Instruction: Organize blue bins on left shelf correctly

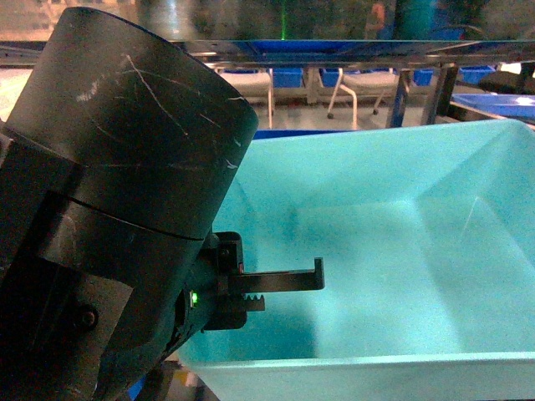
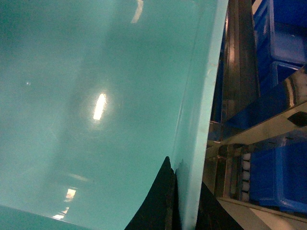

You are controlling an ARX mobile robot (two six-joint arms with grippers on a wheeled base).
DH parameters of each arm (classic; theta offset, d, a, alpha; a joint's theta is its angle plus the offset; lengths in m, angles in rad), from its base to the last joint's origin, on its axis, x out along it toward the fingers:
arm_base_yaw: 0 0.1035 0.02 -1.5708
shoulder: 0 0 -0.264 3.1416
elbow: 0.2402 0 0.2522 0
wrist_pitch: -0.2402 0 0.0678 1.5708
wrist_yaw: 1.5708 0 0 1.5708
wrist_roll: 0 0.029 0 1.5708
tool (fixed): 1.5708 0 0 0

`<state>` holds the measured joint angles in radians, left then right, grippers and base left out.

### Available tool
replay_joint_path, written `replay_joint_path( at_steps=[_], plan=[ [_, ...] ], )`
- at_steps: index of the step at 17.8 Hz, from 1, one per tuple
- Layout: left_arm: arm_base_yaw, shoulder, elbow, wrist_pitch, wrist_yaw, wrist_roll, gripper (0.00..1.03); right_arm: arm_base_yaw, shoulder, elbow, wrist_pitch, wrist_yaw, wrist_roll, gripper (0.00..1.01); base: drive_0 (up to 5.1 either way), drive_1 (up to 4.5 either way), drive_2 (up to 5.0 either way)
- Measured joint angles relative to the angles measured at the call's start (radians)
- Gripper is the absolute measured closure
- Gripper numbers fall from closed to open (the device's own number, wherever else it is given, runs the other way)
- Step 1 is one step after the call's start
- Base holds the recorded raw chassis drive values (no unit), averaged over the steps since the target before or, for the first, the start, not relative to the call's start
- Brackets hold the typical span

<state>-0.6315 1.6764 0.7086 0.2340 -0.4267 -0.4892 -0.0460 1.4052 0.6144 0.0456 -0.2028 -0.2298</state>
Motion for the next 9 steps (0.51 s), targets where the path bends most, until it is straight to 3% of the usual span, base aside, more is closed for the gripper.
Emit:
replay_joint_path(
  at_steps=[3,6,9],
  plan=[
    [0.006,0.006,0.0,0.014,0.012,0.001,1.01,0.015,0.01,0.008,0.002,0.014,0.002,0.99,0.0,0.0,0.0],
    [0.078,0.141,0.095,0.011,0.114,0.011,1.01,0.048,0.135,0.106,-0.03,0.051,0.046,0.99,0.0,0.0,0.0],
    [0.13,0.266,0.166,0.047,0.148,0.054,1.01,0.082,0.306,0.188,-0.005,0.074,0.084,0.99,0.0,0.0,0.0]
  ],
)
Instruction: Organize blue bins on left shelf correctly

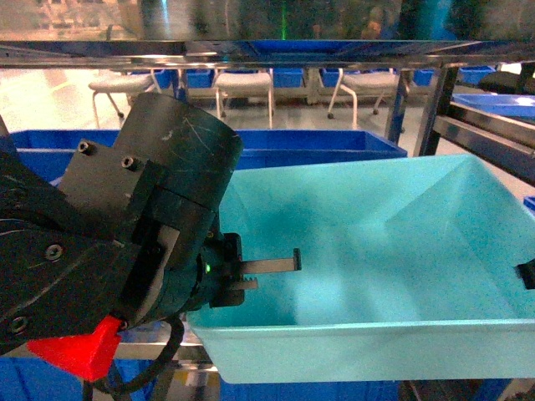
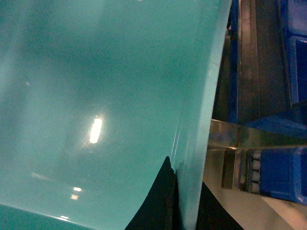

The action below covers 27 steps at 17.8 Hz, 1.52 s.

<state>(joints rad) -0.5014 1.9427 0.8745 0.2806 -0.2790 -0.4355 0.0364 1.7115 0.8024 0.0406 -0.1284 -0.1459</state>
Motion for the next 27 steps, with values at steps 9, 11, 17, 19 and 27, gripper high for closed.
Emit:
replay_joint_path(
  at_steps=[9,11,17,19,27],
  plan=[
    [0.051,0.142,0.087,0.003,0.036,0.079,1.01,0.042,0.165,0.032,0.073,0.042,0.03,0.99,0.0,0.0,0.0],
    [0.051,0.142,0.087,0.005,0.037,0.079,1.01,0.042,0.165,0.032,0.074,0.041,0.03,0.99,0.0,0.0,0.0],
    [0.083,0.198,0.194,-0.019,0.033,0.105,1.01,0.076,0.245,0.151,0.08,0.05,0.035,0.99,0.0,0.0,0.0],
    [0.105,0.223,0.25,-0.035,0.042,0.128,1.01,0.09,0.272,0.193,0.08,0.058,0.046,0.99,0.0,0.0,0.0],
    [0.116,0.301,0.348,-0.084,0.06,0.159,1.01,0.085,0.379,0.282,0.041,0.064,0.053,0.99,0.0,0.0,0.0]
  ],
)
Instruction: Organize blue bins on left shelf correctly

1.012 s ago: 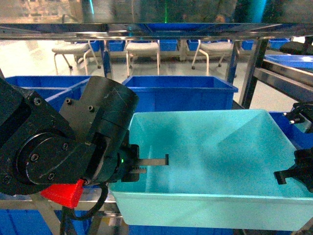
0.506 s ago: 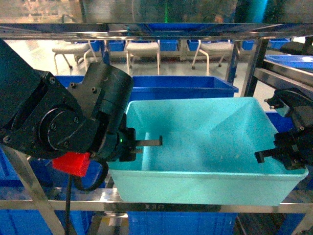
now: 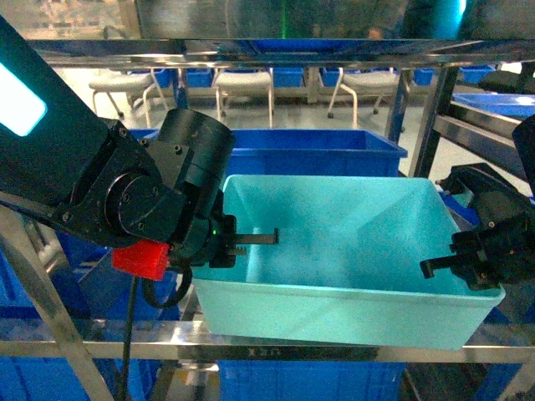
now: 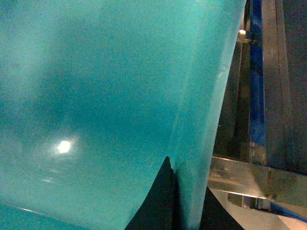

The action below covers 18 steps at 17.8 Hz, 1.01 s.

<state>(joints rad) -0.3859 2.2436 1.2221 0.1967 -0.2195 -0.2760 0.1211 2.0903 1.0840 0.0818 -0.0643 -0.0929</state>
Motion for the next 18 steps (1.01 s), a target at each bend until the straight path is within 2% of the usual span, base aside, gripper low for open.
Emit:
replay_joint_path(
  at_steps=[7,8,9,11,15,16,17,18],
  plan=[
    [0.01,0.043,0.048,-0.023,0.0,0.014,1.01,-0.005,0.051,0.05,-0.007,-0.007,-0.009,0.99,0.0,0.0,0.0],
    [0.01,0.043,0.048,-0.023,-0.004,0.015,0.99,-0.005,0.051,0.052,-0.006,-0.007,-0.009,0.99,0.0,0.0,0.0],
    [0.01,0.043,0.051,-0.018,-0.018,0.021,0.88,-0.005,0.051,0.056,-0.008,-0.016,-0.037,0.94,0.0,0.0,0.0],
    [0.01,0.043,0.063,-0.009,-0.017,0.024,0.68,-0.001,0.051,0.055,-0.017,-0.049,-0.082,0.74,0.0,0.0,0.0],
    [-0.01,0.043,0.07,-0.006,0.008,0.032,0.26,0.021,0.05,0.056,-0.009,-0.08,-0.108,0.32,0.0,0.0,0.0],
    [-0.009,0.043,0.07,-0.006,0.008,0.038,0.07,0.017,0.05,0.056,0.002,-0.089,-0.11,0.1,0.0,0.0,0.0],
    [-0.007,0.042,0.07,-0.003,0.006,0.04,0.06,0.015,0.048,0.055,0.028,-0.091,-0.111,0.03,0.0,0.0,0.0],
    [-0.011,0.007,0.038,0.012,-0.013,0.033,0.05,0.015,0.027,0.05,0.048,-0.108,-0.119,0.03,0.0,0.0,0.0]
  ],
)
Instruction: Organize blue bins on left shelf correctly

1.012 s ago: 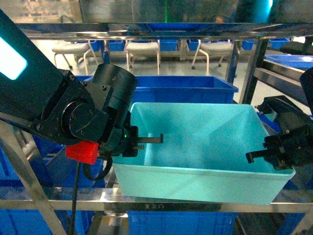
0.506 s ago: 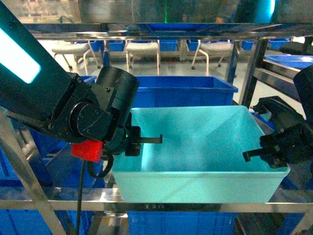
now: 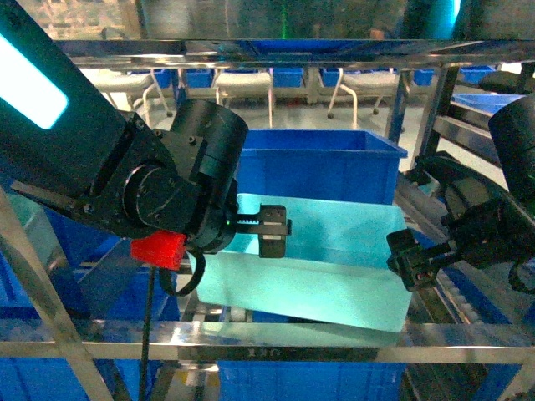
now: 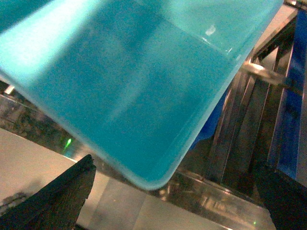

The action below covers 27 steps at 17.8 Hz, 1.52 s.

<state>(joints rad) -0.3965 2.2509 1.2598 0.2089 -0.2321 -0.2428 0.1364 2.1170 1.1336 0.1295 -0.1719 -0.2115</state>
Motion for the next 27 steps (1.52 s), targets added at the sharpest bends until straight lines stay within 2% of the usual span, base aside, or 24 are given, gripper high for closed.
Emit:
replay_joint_path(
  at_steps=[4,8,15,19,21,24,25,26,27],
  plan=[
    [-0.008,-0.08,-0.059,0.003,-0.023,-0.025,0.05,0.0,-0.054,-0.019,-0.002,-0.019,0.003,0.03,0.0,0.0,0.0],
    [-0.013,-0.165,-0.139,-0.007,-0.034,-0.049,0.05,-0.006,-0.137,-0.066,-0.026,-0.023,0.028,0.03,0.0,0.0,0.0],
    [-0.028,-0.344,-0.327,-0.025,-0.071,-0.099,0.05,0.008,-0.332,-0.253,-0.065,-0.028,0.08,0.03,0.0,0.0,0.0],
    [-0.038,-0.454,-0.409,-0.001,-0.109,-0.101,0.05,0.016,-0.446,-0.314,-0.063,-0.036,0.098,0.03,0.0,0.0,0.0],
    [-0.041,-0.471,-0.413,0.003,-0.112,-0.1,0.05,0.014,-0.476,-0.315,-0.066,-0.039,0.136,0.03,0.0,0.0,0.0],
    [-0.041,-0.471,-0.414,0.001,-0.112,-0.101,0.05,0.014,-0.474,-0.316,-0.069,-0.039,0.15,0.03,0.0,0.0,0.0],
    [-0.039,-0.447,-0.467,0.232,-0.143,-0.063,0.1,0.018,-0.467,-0.333,0.011,-0.017,0.16,0.04,0.0,0.0,0.0],
    [-0.023,-0.419,-0.567,0.525,-0.155,0.026,0.2,0.034,-0.436,-0.433,0.36,0.134,0.175,0.14,0.0,0.0,0.0],
    [0.005,-0.425,-0.706,0.74,-0.137,0.109,0.31,0.03,-0.437,-0.585,0.641,0.261,0.187,0.27,0.0,0.0,0.0]
  ],
)
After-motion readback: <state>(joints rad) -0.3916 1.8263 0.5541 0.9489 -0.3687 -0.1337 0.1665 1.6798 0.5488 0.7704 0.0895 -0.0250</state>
